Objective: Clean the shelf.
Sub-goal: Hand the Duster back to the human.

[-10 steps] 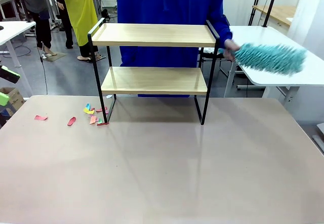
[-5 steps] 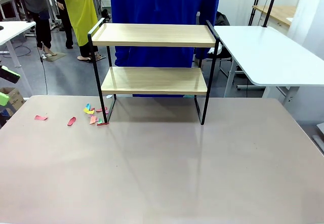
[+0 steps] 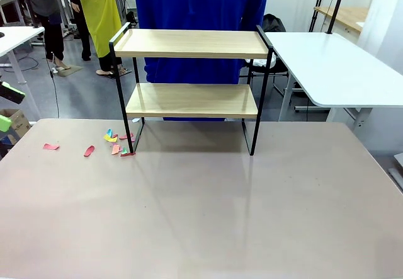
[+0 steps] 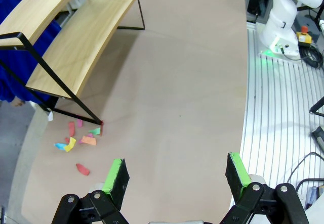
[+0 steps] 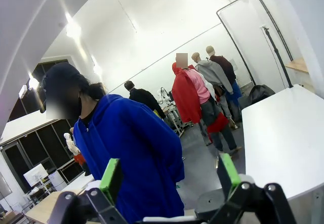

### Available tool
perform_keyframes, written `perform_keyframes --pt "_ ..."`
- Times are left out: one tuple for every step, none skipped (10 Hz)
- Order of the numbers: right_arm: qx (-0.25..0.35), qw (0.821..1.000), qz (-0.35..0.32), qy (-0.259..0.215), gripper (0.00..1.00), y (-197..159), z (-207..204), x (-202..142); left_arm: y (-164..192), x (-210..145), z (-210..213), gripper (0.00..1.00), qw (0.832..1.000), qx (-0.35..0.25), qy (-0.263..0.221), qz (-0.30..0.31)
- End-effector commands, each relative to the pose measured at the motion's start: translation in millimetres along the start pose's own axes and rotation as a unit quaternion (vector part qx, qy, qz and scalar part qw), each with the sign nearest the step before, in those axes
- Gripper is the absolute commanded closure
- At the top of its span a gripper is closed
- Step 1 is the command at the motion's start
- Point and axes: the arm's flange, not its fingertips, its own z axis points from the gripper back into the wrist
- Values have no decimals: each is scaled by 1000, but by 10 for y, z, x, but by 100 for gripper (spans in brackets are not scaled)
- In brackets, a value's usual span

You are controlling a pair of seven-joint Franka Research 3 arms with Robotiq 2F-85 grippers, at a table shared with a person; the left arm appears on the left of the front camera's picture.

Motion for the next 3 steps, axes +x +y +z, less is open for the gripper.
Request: perform_keyframes --pt "2 1000 5 0 0 34 10 15 8 11 3 0 1000 -4 -15 -8" --pt "2 1000 5 0 0 34 10 15 8 11 3 0 1000 -4 -15 -8" --pt "2 1000 5 0 0 34 10 15 8 11 3 0 1000 -4 -15 -8"
